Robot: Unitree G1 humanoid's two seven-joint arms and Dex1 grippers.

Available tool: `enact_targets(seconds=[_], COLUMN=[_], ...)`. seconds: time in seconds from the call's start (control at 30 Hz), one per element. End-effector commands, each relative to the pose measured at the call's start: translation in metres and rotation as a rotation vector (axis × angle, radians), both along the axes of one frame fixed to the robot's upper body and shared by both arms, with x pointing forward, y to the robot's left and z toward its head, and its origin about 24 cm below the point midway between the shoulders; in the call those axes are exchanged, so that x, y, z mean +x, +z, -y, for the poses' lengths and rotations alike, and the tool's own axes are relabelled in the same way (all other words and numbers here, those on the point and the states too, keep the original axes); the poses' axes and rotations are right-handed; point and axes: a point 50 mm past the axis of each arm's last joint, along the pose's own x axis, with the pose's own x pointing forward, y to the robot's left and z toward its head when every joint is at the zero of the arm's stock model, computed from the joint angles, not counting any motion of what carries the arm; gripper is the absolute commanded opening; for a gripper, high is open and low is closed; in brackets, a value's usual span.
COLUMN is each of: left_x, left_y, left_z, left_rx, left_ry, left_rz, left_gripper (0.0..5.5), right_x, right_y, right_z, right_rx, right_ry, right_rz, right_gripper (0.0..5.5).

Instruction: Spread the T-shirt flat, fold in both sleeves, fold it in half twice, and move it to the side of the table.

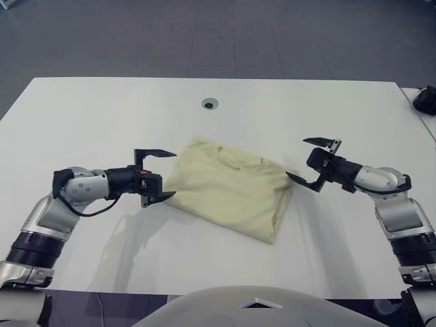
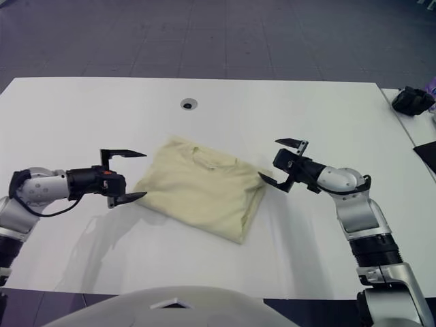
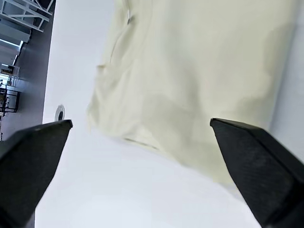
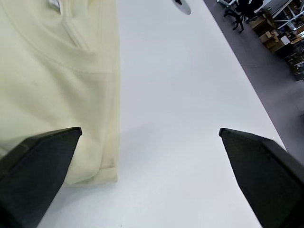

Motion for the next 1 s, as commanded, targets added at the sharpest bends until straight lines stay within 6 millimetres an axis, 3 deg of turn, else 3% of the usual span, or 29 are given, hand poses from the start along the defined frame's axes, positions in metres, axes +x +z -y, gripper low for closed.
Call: enact_targets(seconds=[0.03,0.33,0.6,1.0], left_x=[0.002,0.031,0.095,0.129], left_y=[-0.006,-0.036,-0.037,-0.029], left_z=[-0.004,-0.005,0.017,0.052], left_rx=[0.089,0.083,0.171,0.494], left_ry=[0.000,0.061,0.062,-0.129], left_rz=[0.031,0.007,0.066,0.353], left_gripper=[5.40,5.40,5.40,5.40], right_x=[0.001,-0.020,-0.046,-0.043], right_y=[-0.009,-0.007,0.005,0.001], right_z=[0.004,0.004,-0.026,-0.063], right_rx=[-0.099,-0.207,-0.049,0.100], right_ry=[0.052,0.181,0.208,0.206], right_rz=[-0.056,-0.154,-0.267,-0.351], right_gripper=[5.38,5.38,5.38,5.38])
